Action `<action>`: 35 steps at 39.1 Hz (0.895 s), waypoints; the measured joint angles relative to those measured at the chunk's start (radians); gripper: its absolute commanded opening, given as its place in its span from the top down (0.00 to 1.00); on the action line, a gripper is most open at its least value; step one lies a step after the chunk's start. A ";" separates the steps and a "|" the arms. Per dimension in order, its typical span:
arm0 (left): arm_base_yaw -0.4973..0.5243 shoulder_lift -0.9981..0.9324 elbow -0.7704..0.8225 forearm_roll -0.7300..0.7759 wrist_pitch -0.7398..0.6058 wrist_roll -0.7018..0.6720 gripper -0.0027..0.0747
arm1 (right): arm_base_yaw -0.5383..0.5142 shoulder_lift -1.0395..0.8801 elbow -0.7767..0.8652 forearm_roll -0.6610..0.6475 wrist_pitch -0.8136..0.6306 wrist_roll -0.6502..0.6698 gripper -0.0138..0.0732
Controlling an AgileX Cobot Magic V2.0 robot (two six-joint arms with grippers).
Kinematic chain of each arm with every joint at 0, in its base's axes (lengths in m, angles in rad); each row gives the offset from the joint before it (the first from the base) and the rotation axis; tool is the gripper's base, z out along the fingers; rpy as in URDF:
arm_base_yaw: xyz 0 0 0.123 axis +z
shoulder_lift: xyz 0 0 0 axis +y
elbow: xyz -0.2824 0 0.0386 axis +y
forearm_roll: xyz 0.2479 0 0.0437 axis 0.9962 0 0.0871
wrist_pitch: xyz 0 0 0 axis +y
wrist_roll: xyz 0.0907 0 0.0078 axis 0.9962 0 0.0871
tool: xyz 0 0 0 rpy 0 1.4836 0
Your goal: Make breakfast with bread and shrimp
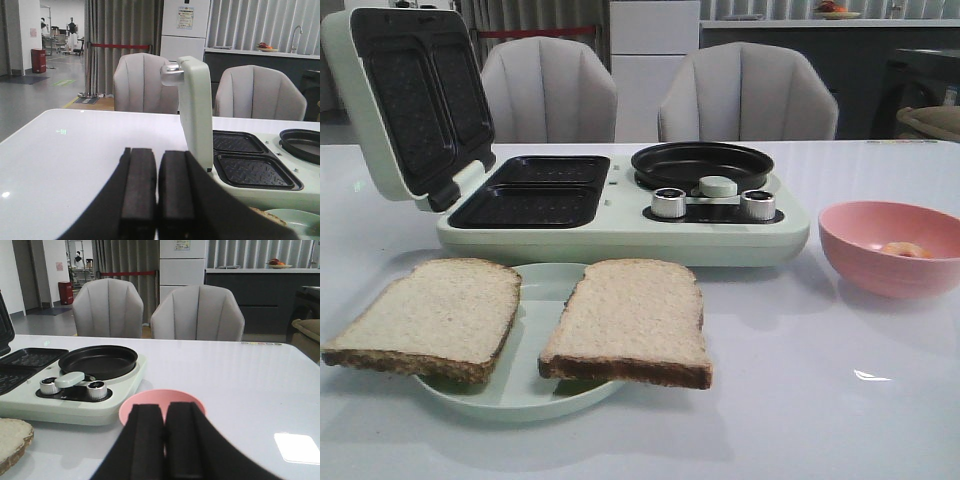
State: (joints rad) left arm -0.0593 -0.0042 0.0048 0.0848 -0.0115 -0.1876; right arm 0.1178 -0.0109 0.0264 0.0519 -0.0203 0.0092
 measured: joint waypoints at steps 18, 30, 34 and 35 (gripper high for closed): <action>0.000 0.000 0.000 0.000 0.000 0.000 0.82 | 0.000 0.000 0.000 0.000 0.000 0.000 0.66; 0.000 0.000 0.000 0.000 -0.003 0.000 0.82 | 0.000 0.000 0.000 0.000 0.000 0.000 0.66; 0.000 0.000 0.000 0.000 -0.039 0.000 0.82 | 0.000 0.000 0.000 0.000 0.000 0.000 0.66; 0.000 0.000 0.000 0.000 -0.057 0.000 0.82 | 0.000 0.000 0.000 0.000 0.000 0.000 0.66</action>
State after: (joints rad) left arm -0.0593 -0.0042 0.0048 0.0848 -0.0684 -0.1876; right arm 0.1178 -0.0109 0.0264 0.0519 -0.0203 0.0092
